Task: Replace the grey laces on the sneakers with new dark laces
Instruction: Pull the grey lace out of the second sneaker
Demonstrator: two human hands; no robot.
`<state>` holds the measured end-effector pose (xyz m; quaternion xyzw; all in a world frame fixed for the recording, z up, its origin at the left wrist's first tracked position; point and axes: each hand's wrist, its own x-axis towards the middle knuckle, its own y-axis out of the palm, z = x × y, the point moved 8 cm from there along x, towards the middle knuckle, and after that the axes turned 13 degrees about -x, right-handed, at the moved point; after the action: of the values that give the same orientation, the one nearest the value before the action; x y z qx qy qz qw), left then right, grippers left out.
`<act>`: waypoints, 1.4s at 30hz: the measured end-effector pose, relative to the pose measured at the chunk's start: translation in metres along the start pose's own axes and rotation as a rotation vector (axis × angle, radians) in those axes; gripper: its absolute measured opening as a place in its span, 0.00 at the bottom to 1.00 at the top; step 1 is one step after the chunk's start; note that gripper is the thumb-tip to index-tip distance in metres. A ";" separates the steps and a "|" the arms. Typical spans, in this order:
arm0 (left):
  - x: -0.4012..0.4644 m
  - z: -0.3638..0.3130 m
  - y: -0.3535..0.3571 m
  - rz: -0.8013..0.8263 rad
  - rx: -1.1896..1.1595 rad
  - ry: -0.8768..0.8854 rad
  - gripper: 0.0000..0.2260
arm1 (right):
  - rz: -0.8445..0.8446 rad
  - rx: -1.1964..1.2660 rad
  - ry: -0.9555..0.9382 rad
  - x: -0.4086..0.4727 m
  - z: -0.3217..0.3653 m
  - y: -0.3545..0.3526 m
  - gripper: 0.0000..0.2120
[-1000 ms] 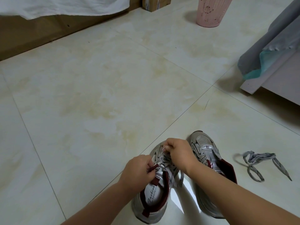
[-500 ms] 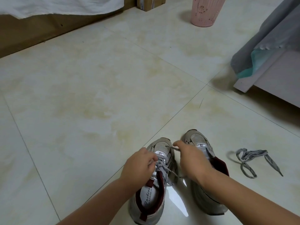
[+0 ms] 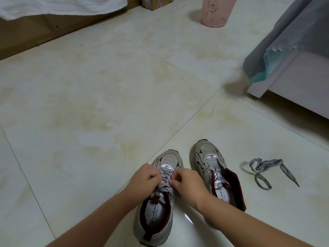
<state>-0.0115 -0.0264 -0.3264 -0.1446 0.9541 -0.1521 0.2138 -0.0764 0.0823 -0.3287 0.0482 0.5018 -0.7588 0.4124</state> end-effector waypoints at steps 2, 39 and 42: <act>-0.001 0.005 -0.003 -0.041 -0.003 -0.016 0.11 | 0.009 0.030 0.064 0.003 -0.001 0.003 0.11; -0.007 -0.003 -0.006 -0.048 0.324 0.204 0.04 | 0.017 -0.770 -0.268 0.001 0.043 -0.003 0.11; -0.008 -0.003 -0.006 -0.066 0.357 0.186 0.04 | 0.073 -0.443 -0.126 0.002 0.027 0.003 0.11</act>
<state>-0.0044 -0.0283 -0.3188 -0.1208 0.9223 -0.3385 0.1421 -0.0665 0.0587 -0.3183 -0.0728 0.6271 -0.6164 0.4706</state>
